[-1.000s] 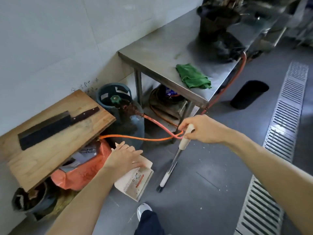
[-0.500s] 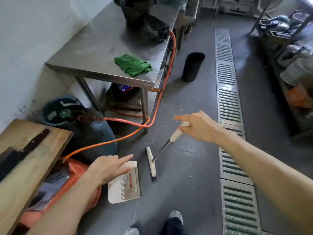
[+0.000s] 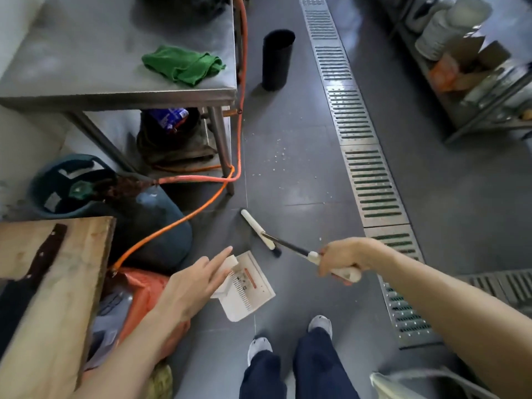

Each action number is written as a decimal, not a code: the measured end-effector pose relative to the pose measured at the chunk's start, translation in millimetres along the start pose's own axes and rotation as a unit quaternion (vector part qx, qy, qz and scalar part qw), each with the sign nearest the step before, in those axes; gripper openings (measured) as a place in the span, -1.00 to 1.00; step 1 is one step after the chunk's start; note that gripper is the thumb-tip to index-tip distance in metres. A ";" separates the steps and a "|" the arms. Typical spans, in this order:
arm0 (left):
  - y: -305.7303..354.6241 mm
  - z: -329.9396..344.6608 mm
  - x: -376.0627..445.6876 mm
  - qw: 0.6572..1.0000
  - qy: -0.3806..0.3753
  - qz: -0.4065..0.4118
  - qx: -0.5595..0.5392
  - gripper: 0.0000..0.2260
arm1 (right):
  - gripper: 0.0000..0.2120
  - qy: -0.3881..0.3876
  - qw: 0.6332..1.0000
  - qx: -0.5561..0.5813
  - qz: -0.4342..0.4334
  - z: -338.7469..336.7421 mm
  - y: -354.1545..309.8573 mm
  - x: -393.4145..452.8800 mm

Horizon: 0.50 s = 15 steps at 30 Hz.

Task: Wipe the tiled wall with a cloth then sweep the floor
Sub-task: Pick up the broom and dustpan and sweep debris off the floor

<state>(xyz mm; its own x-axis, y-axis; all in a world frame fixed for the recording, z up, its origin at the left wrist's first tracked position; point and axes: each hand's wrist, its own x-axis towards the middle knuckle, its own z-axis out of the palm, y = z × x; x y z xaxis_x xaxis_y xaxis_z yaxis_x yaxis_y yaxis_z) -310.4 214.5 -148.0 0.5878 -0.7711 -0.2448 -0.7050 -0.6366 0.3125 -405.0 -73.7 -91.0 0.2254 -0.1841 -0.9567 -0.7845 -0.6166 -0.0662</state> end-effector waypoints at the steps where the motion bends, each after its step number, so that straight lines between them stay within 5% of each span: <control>1: -3.0 1.5 -2.7 1.000 -0.014 0.019 -0.004 -0.55 | -0.66 0.004 1.000 0.018 -0.004 15.0 0.3 6.6; 3: -8.8 6.9 -8.2 0.998 -0.030 0.058 -0.008 -0.58 | -0.64 0.007 1.000 0.001 -0.022 41.4 -1.1 13.6; 6: -2.8 10.6 -17.9 0.994 0.009 -0.035 -0.107 -0.42 | -0.66 0.065 0.997 -0.011 -0.041 58.7 -2.1 11.3; 15: 15.8 23.6 -18.5 0.980 0.043 -0.029 -0.190 -0.54 | -0.67 0.144 0.989 -0.003 -0.023 70.1 48.6 7.2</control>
<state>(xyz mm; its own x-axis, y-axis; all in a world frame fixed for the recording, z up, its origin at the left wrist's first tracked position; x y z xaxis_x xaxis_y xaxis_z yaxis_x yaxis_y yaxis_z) -341.8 218.4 -160.2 0.6651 -0.7197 -0.1992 -0.4805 -0.6167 0.6235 -482.0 -51.4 -120.9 0.4161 -0.3652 -0.8327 -0.7664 -0.6337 -0.1051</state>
